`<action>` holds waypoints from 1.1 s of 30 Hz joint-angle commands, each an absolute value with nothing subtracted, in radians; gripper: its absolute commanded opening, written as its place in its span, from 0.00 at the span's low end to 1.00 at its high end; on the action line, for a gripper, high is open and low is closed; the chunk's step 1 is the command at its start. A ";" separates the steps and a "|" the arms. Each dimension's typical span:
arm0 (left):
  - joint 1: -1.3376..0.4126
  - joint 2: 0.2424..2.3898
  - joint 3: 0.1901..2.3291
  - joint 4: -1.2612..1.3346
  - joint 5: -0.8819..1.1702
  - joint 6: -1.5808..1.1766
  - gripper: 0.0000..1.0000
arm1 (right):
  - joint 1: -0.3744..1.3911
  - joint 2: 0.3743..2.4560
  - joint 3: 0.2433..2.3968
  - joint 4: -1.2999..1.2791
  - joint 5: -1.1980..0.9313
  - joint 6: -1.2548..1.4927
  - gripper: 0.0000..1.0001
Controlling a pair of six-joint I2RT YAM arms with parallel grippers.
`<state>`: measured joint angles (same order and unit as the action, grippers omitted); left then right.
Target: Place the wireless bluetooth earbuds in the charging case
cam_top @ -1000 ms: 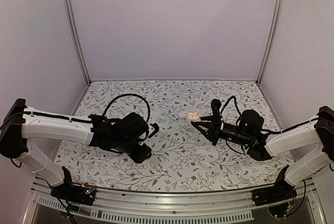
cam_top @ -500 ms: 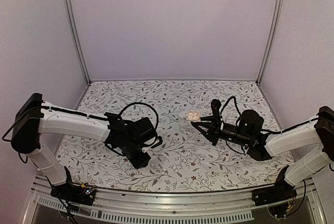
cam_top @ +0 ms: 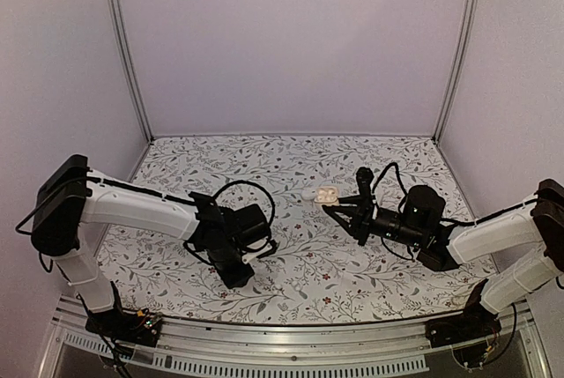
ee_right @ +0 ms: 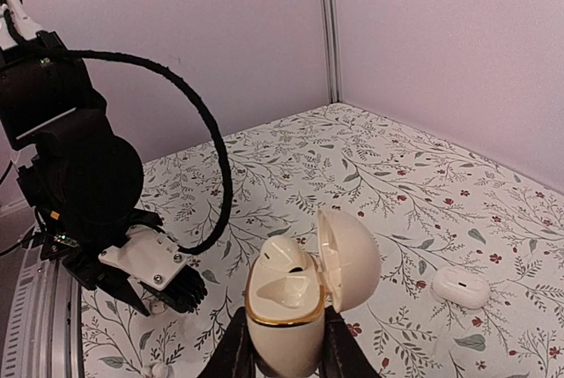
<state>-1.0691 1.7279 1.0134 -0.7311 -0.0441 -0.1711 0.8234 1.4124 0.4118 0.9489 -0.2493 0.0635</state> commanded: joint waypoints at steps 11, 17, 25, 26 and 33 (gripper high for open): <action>-1.052 1.808 1.072 -0.739 -0.072 -0.109 0.25 | 0.816 1.382 0.403 0.957 -0.250 0.064 0.00; -1.037 1.813 1.072 -0.760 -0.067 -0.115 0.23 | 0.816 1.380 0.403 0.954 -0.248 0.060 0.00; -1.017 1.833 1.068 -0.772 -0.055 -0.119 0.23 | 0.816 1.380 0.404 0.950 -0.251 0.060 0.00; -1.017 1.833 1.069 -0.772 -0.055 -0.120 0.22 | 0.816 1.379 0.403 0.950 -0.250 0.059 0.00; -1.001 1.813 1.072 -0.757 -0.033 -0.116 0.12 | 0.816 1.376 0.402 0.946 -0.250 0.055 0.00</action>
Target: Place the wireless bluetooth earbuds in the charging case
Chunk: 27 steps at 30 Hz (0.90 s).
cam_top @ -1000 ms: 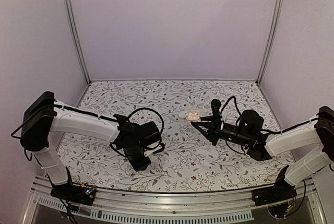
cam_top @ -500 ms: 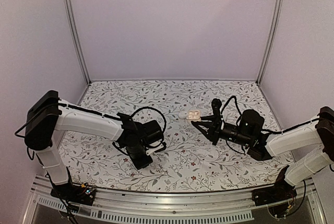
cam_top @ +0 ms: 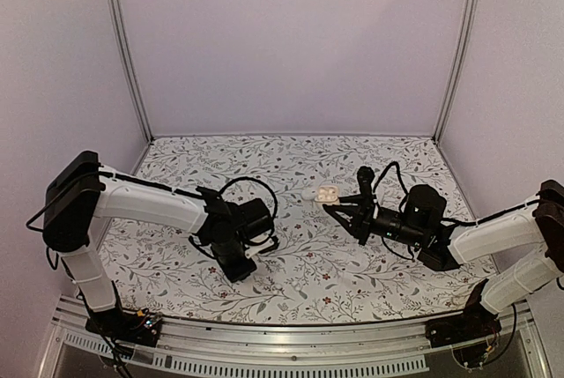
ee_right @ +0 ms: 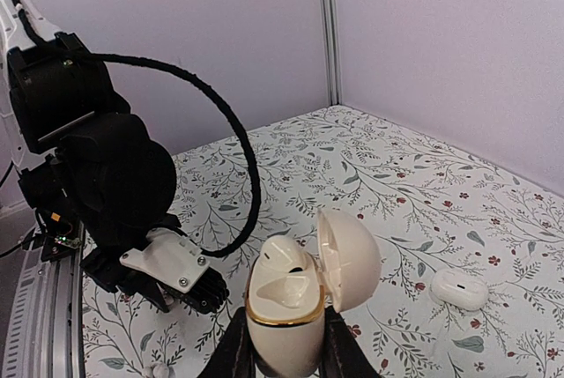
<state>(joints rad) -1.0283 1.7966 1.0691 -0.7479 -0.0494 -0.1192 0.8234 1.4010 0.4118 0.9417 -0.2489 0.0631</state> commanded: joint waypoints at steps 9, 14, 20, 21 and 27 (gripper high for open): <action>-0.938 1.696 1.065 -0.648 0.025 -0.135 0.05 | 0.816 1.377 0.413 0.946 -0.247 0.049 0.00; -0.905 1.615 1.068 -0.534 0.050 -0.154 0.05 | 0.816 1.391 0.419 0.962 -0.241 0.042 0.00; -0.905 1.444 1.064 -0.277 0.111 -0.178 0.02 | 0.816 1.429 0.428 1.076 -0.267 0.024 0.00; -0.905 1.415 1.057 -0.223 0.115 -0.187 0.02 | 0.816 1.441 0.433 1.099 -0.272 0.022 0.00; -0.911 1.300 0.989 0.117 0.181 -0.244 0.02 | 0.824 1.513 0.479 1.219 -0.289 0.023 0.00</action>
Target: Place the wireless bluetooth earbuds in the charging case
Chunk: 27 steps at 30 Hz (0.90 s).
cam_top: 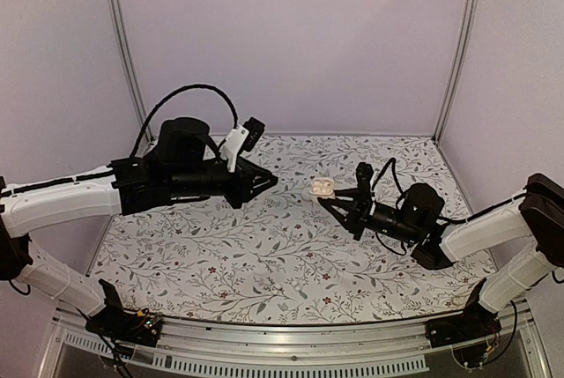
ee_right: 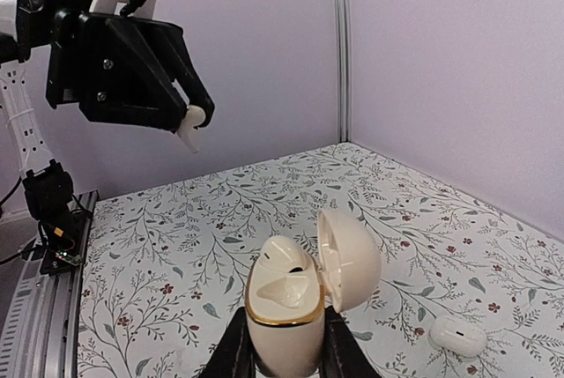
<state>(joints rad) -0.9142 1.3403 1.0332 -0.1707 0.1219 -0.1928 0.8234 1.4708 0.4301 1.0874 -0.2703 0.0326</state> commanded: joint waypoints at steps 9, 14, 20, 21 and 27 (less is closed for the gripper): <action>-0.961 1.340 0.960 0.342 0.203 -0.301 0.01 | 0.891 1.610 0.545 1.294 -0.207 -0.052 0.00; -0.980 1.382 0.949 0.419 0.206 -0.330 0.01 | 0.914 1.632 0.555 1.331 -0.200 -0.075 0.00; -1.005 1.419 0.939 0.477 0.216 -0.353 0.00 | 0.936 1.649 0.561 1.369 -0.177 -0.072 0.00; -1.007 1.424 0.938 0.482 0.217 -0.358 0.00 | 0.940 1.651 0.561 1.380 -0.170 -0.071 0.00; -1.018 1.452 0.939 0.515 0.224 -0.375 0.00 | 0.961 1.661 0.584 1.389 -0.140 -0.057 0.00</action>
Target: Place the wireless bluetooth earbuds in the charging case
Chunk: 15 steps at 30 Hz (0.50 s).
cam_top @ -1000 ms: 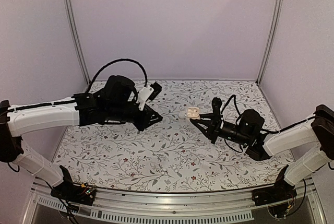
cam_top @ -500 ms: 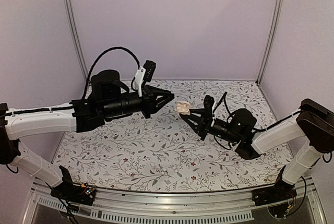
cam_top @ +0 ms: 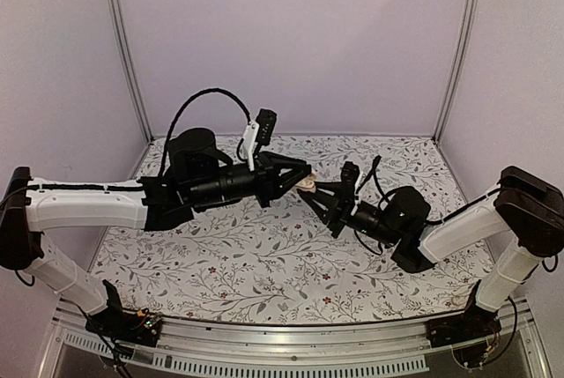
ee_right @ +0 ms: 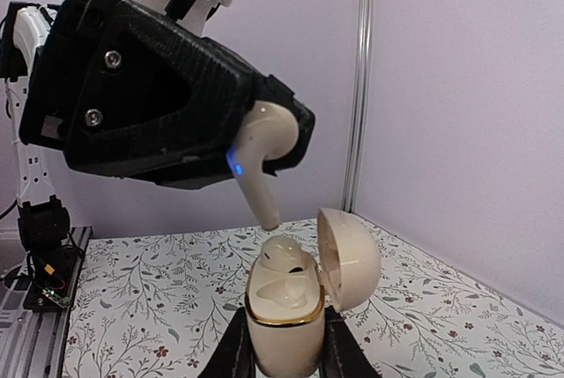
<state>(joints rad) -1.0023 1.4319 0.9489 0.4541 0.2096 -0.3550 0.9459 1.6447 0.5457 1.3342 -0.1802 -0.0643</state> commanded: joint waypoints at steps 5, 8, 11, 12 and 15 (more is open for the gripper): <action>-1.023 1.464 0.939 0.521 0.214 -0.379 0.00 | 0.965 1.655 0.583 1.406 -0.131 -0.036 0.00; -1.023 1.465 0.938 0.521 0.210 -0.378 0.00 | 0.966 1.648 0.584 1.414 -0.129 -0.026 0.00; -1.024 1.468 0.939 0.516 0.206 -0.376 0.00 | 0.968 1.642 0.584 1.419 -0.130 -0.022 0.00; -1.023 1.468 0.940 0.515 0.204 -0.377 0.00 | 0.969 1.641 0.586 1.420 -0.130 -0.022 0.00; -1.024 1.471 0.940 0.514 0.204 -0.378 0.00 | 0.972 1.641 0.589 1.422 -0.132 -0.022 0.00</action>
<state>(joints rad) -1.0111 1.4612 0.9489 0.4904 0.2104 -0.3721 0.9623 1.6470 0.5648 1.3762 -0.1429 -0.0368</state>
